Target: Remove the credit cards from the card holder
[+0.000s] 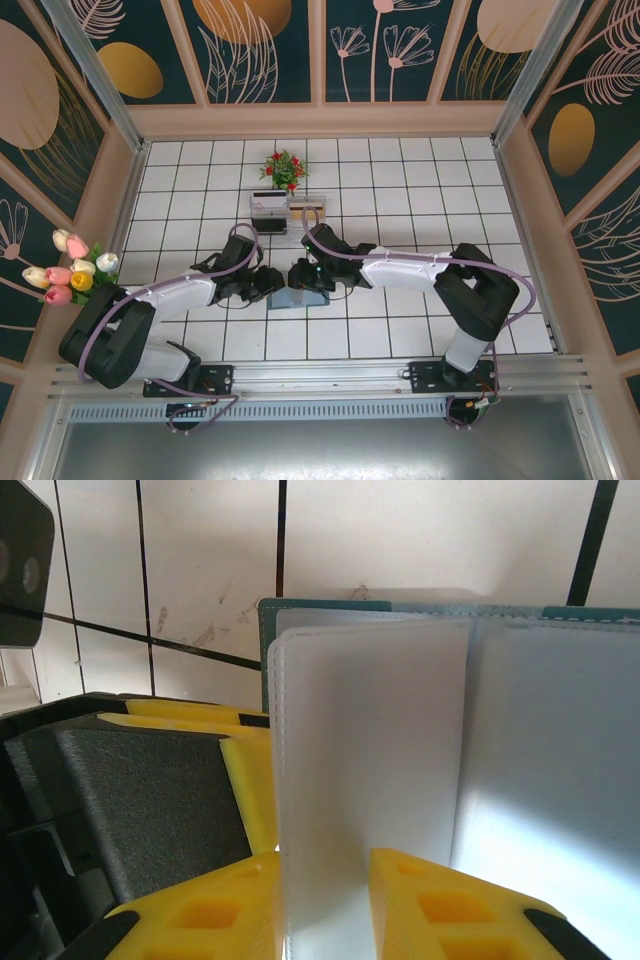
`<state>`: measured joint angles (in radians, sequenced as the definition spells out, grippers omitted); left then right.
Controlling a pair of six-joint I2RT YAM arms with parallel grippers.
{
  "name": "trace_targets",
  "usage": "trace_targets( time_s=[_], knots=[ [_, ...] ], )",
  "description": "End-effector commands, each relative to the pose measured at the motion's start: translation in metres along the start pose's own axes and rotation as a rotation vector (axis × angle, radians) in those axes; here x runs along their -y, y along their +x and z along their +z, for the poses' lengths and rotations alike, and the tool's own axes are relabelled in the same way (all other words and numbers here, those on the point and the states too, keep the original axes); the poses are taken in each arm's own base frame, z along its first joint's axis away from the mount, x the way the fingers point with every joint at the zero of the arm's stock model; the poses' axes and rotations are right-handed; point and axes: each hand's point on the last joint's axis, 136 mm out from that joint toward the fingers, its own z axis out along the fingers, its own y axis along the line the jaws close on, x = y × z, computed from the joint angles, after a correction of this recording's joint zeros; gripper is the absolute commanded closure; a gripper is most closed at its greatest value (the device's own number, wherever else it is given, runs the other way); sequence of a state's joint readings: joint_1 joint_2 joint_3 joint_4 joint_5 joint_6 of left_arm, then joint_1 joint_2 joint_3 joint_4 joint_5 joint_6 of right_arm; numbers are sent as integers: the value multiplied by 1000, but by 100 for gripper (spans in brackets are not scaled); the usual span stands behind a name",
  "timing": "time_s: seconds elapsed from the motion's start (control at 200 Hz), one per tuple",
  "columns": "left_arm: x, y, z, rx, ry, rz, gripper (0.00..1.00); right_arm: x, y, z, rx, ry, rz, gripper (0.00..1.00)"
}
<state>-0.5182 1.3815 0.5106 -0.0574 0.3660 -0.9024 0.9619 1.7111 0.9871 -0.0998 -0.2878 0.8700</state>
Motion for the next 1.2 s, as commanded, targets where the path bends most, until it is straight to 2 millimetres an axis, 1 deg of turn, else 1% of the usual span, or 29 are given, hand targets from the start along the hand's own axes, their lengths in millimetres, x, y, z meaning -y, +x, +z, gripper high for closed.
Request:
trace_targets(
  time_s=[0.0, 0.21, 0.345, 0.485, 0.586, 0.731, 0.856, 0.961, 0.986, 1.036, 1.131, 1.196],
  knots=[
    [-14, 7, 4, -21, -55, 5, 67, -1, -1, 4, -5, -12, -4, 67],
    [-14, 7, 4, -21, -56, 6, 67, -6, -8, -7, 37, -16, -23, 53],
    [-14, 6, 3, -18, -56, 9, 67, -4, -13, -14, 71, 4, -27, 48],
    [-15, 7, 4, -19, -60, 9, 67, -7, -19, -27, 115, 10, -29, 48],
    [-15, 6, 3, -17, -60, 9, 66, -11, -22, -35, 136, 4, -34, 50],
    [-16, 7, 4, -19, -62, 10, 67, -16, -19, -36, 121, -19, -48, 55],
    [-17, 7, 4, -21, -63, 9, 66, -14, -17, -31, 105, -19, -48, 57],
    [-17, 7, 4, -20, -63, 10, 66, -10, -15, -27, 94, -5, -40, 58],
    [-17, 7, 4, -20, -63, 10, 66, -6, -15, -26, 98, 11, -30, 59],
    [-17, 7, 4, -19, -63, 10, 66, 4, -17, -26, 110, 59, -7, 58],
    [-17, 7, 4, -20, -64, 10, 66, 29, -17, -25, 112, 157, 48, 56],
    [-18, 8, 4, -20, -68, 8, 66, 38, -15, -22, 96, 168, 69, 55]
  ],
)
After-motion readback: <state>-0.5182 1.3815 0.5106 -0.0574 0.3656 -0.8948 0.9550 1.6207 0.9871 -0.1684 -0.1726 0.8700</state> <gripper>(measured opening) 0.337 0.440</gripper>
